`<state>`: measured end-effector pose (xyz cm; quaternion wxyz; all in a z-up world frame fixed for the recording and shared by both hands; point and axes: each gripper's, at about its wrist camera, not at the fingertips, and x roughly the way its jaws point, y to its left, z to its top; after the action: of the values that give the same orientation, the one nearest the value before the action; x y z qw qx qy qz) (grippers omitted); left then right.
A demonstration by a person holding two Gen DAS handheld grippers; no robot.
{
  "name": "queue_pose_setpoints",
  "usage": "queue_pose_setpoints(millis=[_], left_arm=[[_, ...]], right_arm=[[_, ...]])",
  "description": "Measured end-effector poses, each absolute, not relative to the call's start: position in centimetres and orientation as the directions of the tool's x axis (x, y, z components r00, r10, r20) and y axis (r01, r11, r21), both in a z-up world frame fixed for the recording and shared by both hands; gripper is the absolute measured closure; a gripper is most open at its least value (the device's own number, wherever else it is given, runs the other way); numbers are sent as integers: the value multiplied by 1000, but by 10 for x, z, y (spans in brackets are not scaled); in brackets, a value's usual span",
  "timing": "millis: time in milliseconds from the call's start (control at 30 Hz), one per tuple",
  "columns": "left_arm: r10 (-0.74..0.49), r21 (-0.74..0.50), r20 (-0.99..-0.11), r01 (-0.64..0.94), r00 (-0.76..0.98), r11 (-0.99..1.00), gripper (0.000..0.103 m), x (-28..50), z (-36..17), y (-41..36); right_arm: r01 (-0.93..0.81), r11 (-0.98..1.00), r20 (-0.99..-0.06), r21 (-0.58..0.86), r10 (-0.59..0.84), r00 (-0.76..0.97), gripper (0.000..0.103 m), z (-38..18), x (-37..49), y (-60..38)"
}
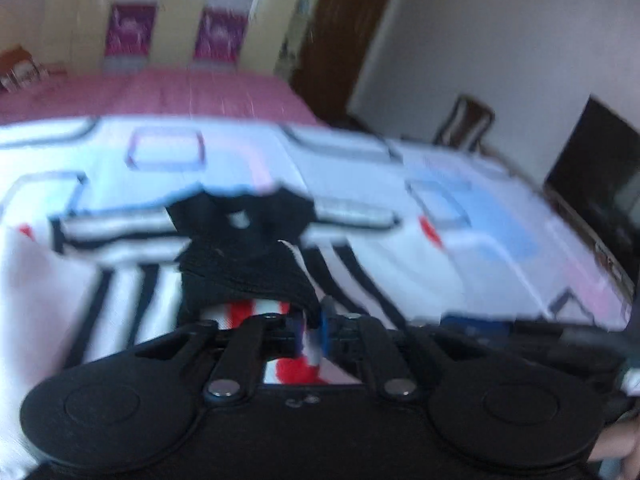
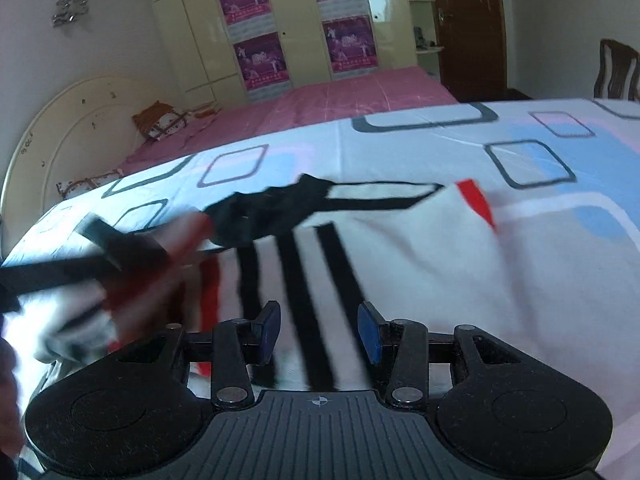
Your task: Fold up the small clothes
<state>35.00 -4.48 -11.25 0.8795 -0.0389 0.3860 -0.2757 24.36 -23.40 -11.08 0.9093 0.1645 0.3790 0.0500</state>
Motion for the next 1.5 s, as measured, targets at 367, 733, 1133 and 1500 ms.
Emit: queue_pose_setpoints(millis=[367, 733, 1133, 1500], left_arm=[[-285, -64, -672, 330, 684, 942, 41, 313, -107, 12], [4, 53, -723, 50, 691, 997, 41, 289, -129, 102], [7, 103, -652, 79, 758, 992, 82, 311, -144, 93], [-26, 127, -682, 153, 731, 980, 80, 305, -145, 93]], right_arm=[[-80, 894, -599, 442, 360, 715, 9, -103, 246, -222], [-222, 943, -655, 247, 332, 679, 30, -114, 272, -144], [-67, 947, -603, 314, 254, 756, 98, -97, 277, -200], [30, 928, -701, 372, 260, 664, 93, -137, 263, -237]])
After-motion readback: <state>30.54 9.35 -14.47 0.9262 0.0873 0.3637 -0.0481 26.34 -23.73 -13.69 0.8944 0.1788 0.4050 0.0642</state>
